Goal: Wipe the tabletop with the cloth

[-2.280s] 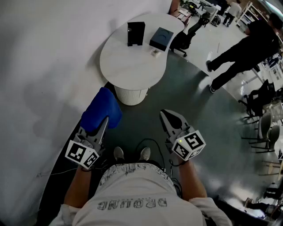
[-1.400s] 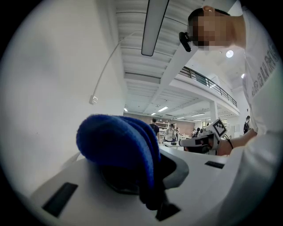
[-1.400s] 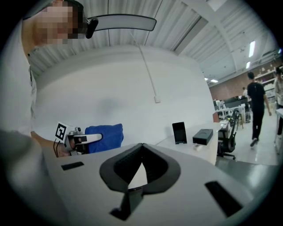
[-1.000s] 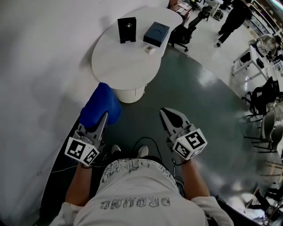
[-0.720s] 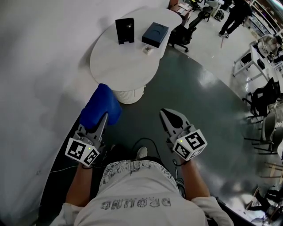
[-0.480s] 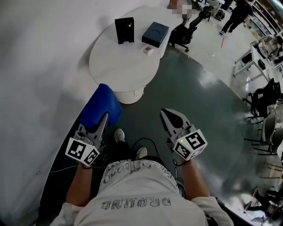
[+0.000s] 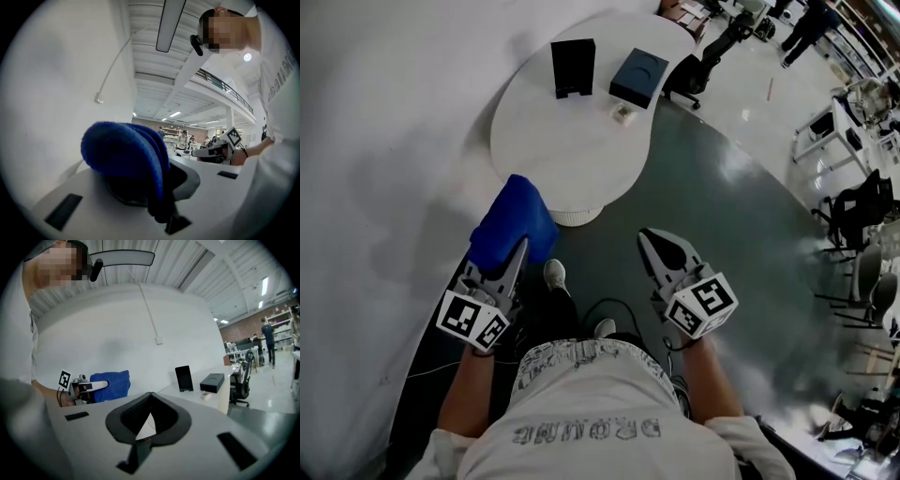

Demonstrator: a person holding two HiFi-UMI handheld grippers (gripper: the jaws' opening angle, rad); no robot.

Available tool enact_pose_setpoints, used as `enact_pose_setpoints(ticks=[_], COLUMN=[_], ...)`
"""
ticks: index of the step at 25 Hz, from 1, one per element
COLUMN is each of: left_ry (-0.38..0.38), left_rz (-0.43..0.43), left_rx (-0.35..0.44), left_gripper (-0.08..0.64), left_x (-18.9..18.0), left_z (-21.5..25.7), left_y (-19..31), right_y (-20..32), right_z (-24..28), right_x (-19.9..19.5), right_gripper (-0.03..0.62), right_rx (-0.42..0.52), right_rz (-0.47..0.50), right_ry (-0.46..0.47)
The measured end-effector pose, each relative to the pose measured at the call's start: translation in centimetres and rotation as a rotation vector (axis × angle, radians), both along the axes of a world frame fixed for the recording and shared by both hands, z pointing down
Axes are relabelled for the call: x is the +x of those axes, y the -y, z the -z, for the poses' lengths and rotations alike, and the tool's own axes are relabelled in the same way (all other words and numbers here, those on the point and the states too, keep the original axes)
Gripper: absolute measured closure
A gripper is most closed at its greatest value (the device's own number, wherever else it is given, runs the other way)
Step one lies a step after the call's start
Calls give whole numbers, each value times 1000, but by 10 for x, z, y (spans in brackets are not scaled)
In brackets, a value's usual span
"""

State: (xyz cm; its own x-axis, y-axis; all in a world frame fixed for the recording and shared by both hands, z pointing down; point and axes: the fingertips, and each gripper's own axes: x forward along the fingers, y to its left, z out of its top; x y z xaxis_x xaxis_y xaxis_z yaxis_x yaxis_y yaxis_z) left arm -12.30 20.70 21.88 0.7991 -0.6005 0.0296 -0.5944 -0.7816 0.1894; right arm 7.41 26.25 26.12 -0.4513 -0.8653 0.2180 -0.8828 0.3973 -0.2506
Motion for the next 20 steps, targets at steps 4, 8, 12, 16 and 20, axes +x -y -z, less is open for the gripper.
enact_pose_setpoints(ticks=[4,8,12,16,20], left_ry=[-7,-13,-17,-20,-26], left_rz=[-4,-2,-2,-12,-21], left_rx=[-9,-22,-32,-39,-48], left_gripper=[488,488,488,488,488], left_x=[-13,-25,-35,-42,-49], left_z=[-7,-14,-18,-16,-13], left_y=[40,79,114,143,172], right_y=[39,79,115,144,170], right_z=[-7,-12,-13,-12,-8], right_x=[-17,-32,-40,-48,-55], right_gripper=[584,584,584,584,584], right_rx=[-15,-30,-38,-51,-61], right_rz=[2,13,8,2,-8], right_ry=[6,5,7,0,-7])
